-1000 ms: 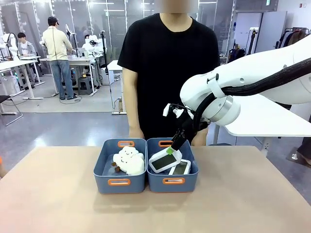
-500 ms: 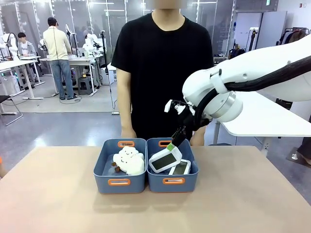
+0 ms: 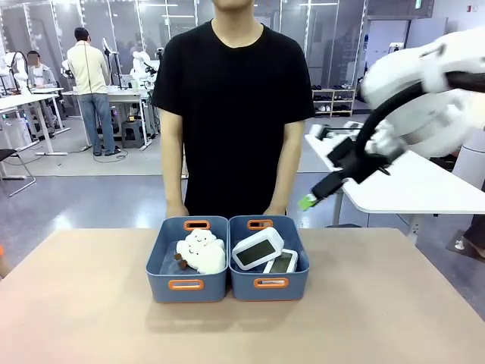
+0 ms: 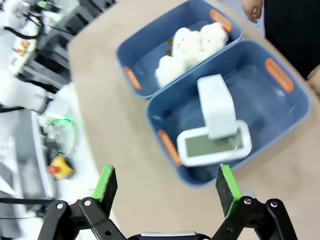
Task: Sort the digital clocks into the basket.
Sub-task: Pick up the Digital clock from the table and place it into the empty Plastic storage basket.
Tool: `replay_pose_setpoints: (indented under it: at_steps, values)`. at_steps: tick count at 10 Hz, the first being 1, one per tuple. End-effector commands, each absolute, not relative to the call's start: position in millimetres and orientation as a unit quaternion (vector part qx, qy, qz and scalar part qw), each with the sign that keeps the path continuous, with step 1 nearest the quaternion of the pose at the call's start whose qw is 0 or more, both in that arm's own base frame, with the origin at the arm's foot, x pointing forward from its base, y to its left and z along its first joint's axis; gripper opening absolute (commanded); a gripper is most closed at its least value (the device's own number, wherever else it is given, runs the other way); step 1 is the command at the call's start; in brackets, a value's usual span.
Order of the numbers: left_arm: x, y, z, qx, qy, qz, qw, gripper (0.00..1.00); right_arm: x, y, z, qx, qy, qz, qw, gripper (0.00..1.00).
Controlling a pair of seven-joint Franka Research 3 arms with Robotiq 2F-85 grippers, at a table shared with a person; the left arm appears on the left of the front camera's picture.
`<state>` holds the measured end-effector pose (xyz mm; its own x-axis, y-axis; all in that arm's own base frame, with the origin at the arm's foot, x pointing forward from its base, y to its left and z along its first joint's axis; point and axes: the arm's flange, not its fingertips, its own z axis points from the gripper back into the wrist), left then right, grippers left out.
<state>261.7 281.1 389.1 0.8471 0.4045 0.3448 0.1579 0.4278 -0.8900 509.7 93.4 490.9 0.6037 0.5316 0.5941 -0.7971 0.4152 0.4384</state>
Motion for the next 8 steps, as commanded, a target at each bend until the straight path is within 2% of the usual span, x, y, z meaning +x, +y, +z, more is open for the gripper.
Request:
replay_pose_setpoints:
  at_steps: [1, 3, 4, 7, 8]
  values:
    - [258, 280, 391, -0.532, -0.264, 0.071, 0.801, 1.0, 505, 10, 483, 0.495, -0.154, 0.265, 0.813, 1.0]
    - [258, 280, 391, -0.532, -0.264, 0.071, 0.801, 1.0, 490, -68, 460, 0.515, -0.123, 0.151, 0.835, 1.0]
    - [258, 280, 391, -0.532, -0.264, 0.071, 0.801, 1.0, 463, -107, 444, 0.53, -0.119, 0.085, 0.835, 1.0]
    - [258, 280, 391, -0.532, -0.264, 0.071, 0.801, 1.0, 385, -211, 383, 0.576, -0.155, -0.089, 0.798, 1.0]
    - [258, 280, 391, -0.532, -0.264, 0.071, 0.801, 1.0, 382, -228, 366, 0.576, -0.177, -0.114, 0.79, 1.0]
